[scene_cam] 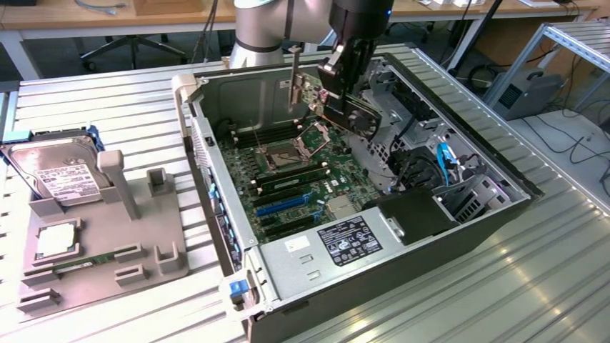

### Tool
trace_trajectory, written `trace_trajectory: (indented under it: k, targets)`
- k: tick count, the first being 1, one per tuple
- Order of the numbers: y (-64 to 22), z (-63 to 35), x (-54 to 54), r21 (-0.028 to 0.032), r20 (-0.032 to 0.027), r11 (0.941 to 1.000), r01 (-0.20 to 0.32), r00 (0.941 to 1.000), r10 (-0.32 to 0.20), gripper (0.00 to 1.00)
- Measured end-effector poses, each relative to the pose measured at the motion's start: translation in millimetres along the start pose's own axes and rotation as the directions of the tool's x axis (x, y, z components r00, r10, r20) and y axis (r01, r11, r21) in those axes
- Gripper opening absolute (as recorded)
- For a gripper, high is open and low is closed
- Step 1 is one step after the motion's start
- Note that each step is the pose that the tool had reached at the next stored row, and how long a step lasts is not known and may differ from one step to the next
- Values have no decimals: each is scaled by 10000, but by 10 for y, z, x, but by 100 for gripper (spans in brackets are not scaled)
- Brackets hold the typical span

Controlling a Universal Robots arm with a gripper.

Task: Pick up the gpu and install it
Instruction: 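Insert the gpu into the slot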

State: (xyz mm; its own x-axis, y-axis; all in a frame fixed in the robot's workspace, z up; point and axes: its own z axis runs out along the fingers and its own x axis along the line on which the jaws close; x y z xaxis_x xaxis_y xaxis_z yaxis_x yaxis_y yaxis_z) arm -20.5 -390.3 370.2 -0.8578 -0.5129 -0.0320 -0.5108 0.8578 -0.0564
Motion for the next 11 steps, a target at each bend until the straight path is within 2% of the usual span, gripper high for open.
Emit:
trace_trajectory:
  k: [11]
  targets:
    - [0, 0, 0, -7, 14, 9997, 257, 9997, -257, 27]
